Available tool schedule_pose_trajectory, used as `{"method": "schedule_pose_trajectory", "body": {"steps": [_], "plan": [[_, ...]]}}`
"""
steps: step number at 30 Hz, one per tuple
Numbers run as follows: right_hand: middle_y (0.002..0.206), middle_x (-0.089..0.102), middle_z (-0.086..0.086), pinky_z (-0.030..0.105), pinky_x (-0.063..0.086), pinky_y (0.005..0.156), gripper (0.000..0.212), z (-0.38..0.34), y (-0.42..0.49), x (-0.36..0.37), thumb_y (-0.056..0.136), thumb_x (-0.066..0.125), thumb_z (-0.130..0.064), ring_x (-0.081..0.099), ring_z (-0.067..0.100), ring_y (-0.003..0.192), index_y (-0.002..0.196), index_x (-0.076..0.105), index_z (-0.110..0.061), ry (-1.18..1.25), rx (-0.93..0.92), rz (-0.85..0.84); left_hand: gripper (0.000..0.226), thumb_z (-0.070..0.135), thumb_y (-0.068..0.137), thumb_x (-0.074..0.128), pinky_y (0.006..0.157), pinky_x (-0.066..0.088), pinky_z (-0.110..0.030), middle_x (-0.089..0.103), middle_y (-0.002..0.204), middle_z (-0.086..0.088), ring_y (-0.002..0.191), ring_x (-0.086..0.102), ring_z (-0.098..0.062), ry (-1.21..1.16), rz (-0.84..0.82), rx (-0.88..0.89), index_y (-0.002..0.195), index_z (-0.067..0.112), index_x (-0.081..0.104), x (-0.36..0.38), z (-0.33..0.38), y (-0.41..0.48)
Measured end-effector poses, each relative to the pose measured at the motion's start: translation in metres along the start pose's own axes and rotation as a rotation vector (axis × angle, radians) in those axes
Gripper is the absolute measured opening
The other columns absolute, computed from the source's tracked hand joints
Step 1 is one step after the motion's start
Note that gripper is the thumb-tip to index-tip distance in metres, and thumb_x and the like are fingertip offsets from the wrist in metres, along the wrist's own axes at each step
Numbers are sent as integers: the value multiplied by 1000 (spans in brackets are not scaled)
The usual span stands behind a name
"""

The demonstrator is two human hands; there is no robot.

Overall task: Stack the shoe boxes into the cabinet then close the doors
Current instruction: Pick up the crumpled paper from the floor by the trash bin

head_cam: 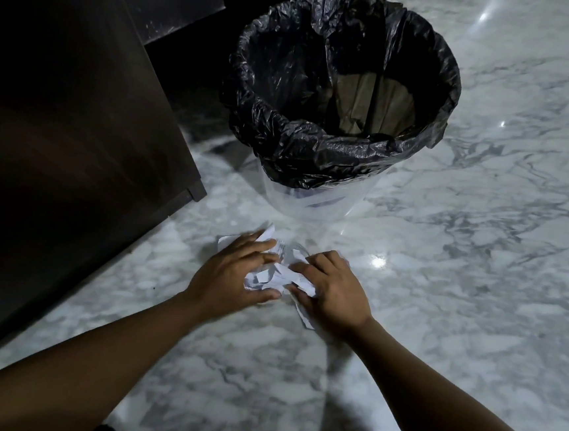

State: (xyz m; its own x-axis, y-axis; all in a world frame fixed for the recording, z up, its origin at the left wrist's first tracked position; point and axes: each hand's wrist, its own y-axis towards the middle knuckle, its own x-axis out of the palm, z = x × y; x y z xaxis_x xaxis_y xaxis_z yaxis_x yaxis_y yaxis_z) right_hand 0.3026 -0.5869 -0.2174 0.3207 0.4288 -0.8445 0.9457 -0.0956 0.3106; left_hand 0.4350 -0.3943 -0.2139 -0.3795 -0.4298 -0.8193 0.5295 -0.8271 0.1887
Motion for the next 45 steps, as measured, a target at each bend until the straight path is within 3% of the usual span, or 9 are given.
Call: {"method": "schedule_pose_trajectory", "body": {"steps": [4, 8, 15, 20, 26, 32, 37, 41, 45], "plan": [[90, 65, -3, 37, 47, 69, 18, 0, 1, 3, 90, 66, -19, 50, 26, 75, 106, 74, -17, 18, 9, 100, 42, 41, 80, 77, 100, 50, -36, 65, 129, 7, 127, 54, -10, -100, 86, -83, 115, 18, 72, 9, 4, 2], [96, 70, -6, 34, 46, 68, 44, 3, 3, 4, 84, 66, -5, 53, 27, 71, 124, 69, -21, -11, -94, 153, 29, 23, 82, 75, 90, 55, -36, 65, 131, 8, 127, 55, -9, -185, 124, -149, 110, 21, 74, 14, 4, 5], [98, 70, -8, 33, 45, 65, 60, 5, 3, 2, 78, 66, 1, 48, 21, 72, 133, 64, -23, -30, -98, 202, 39, 6, 80, 77, 57, 62, -31, 57, 138, 19, 112, 65, -10, -407, 140, -256, 114, 26, 74, 14, 8, 5], [97, 50, -12, 33, 45, 61, 73, 0, 8, -7, 67, 75, 12, 43, 18, 73, 129, 57, -23, 40, -62, 215, 26, 19, 79, 67, 72, 60, -27, 72, 114, 2, 97, 66, -10, -206, 205, -164, 104, 19, 76, 6, 12, 7], [86, 60, 6, 32, 43, 61, 63, 6, 5, 0, 89, 53, -25, 46, 27, 72, 149, 33, -25, -26, 78, 37, 59, 6, 73, 75, 76, 58, -34, 71, 112, 6, 96, 67, -21, -33, 218, -130, 126, 28, 59, 11, 7, 2], [80, 47, 6, 26, 30, 55, 60, 5, 18, -1, 79, 64, -22, 44, 26, 67, 138, 56, -31, -147, 23, 32, 49, 21, 82, 74, 64, 59, -38, 69, 116, -11, 96, 69, -28, 214, 225, 87, 128, 29, 60, 14, 8, 2], [84, 50, 6, 26, 33, 55, 47, 4, 20, 0, 78, 64, -23, 46, 26, 71, 125, 68, -27, -125, 48, 11, 44, 33, 80, 61, 77, 59, -37, 67, 126, -12, 106, 68, -27, 183, 157, 9, 123, 27, 70, 13, 12, 1], [98, 54, 6, 28, 46, 57, 41, 3, 21, -3, 80, 65, -33, 55, 28, 82, 120, 68, -26, -65, 112, -28, 44, 50, 79, 65, 80, 58, -34, 66, 128, -1, 110, 66, -18, 125, 169, -54, 116, 26, 73, 11, 20, 2], [136, 53, 7, 28, 50, 65, 51, 2, 20, -5, 74, 66, -42, 59, 28, 97, 122, 66, -25, -8, 111, -43, 32, 49, 87, 66, 78, 55, -27, 62, 130, 10, 108, 64, -9, 63, 188, -113, 110, 28, 74, 12, 18, 6]]}}
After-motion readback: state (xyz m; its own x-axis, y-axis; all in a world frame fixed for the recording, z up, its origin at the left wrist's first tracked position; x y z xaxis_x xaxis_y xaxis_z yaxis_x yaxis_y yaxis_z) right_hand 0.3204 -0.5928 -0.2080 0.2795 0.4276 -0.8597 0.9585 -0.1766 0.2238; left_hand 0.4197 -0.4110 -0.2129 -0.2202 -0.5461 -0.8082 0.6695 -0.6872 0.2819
